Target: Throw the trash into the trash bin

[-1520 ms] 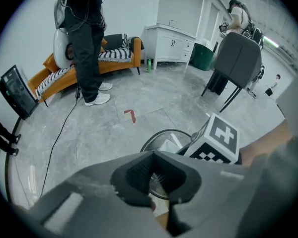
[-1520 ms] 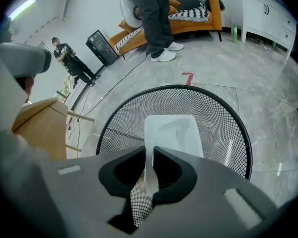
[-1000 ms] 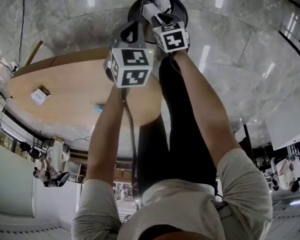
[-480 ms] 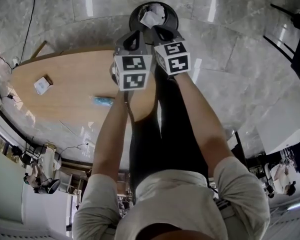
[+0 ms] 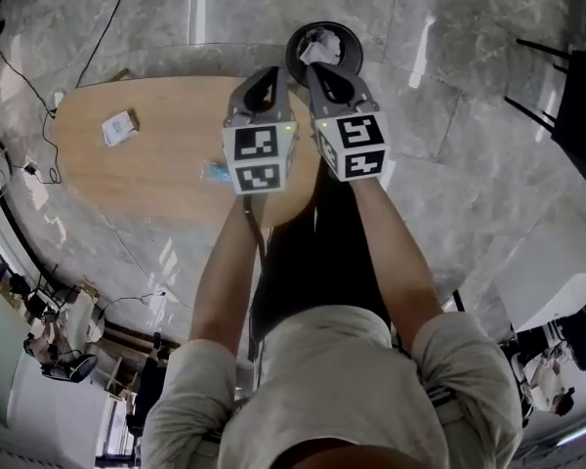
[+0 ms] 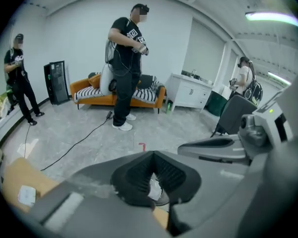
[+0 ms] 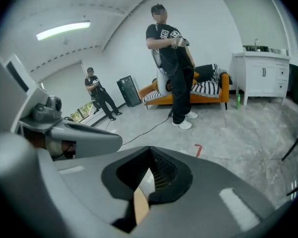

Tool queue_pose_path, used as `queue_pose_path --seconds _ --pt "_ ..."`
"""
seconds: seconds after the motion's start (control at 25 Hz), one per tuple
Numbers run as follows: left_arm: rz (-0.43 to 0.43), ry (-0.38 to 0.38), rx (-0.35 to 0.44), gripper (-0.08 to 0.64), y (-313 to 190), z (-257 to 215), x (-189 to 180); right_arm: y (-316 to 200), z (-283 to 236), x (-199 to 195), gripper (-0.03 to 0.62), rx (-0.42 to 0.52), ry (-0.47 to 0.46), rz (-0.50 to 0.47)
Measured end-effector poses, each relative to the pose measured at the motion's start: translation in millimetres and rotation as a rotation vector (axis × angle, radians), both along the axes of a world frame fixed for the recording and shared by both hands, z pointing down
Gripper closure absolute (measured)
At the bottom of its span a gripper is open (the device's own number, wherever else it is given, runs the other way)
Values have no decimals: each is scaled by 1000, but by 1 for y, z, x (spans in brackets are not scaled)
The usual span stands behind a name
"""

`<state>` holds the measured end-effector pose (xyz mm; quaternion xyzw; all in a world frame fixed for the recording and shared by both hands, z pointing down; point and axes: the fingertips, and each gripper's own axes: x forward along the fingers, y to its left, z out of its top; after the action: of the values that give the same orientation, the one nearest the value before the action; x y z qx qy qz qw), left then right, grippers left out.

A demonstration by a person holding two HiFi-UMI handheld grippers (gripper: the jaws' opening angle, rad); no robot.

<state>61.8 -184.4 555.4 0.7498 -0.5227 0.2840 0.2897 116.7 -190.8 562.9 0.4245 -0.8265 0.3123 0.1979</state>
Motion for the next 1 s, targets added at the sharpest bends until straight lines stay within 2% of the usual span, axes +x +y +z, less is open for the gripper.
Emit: queue_pose_path --seconds 0.2,0.44,0.6,0.76,1.0 --pt "-68 19 142 541 32 -100 -29 20 -112 -28 584 145 -9 -44" --pt "-197 85 298 541 77 -215 -84 63 -243 -84 584 309 -38 -107" --pt "-254 121 408 541 99 -281 -117 97 -311 -114 584 399 -38 -166" --pt "-270 148 492 541 112 -330 -137 116 -359 -135 584 473 -18 -200" --pt "-234 172 535 541 142 -375 -142 145 -409 -141 584 546 -7 -185"
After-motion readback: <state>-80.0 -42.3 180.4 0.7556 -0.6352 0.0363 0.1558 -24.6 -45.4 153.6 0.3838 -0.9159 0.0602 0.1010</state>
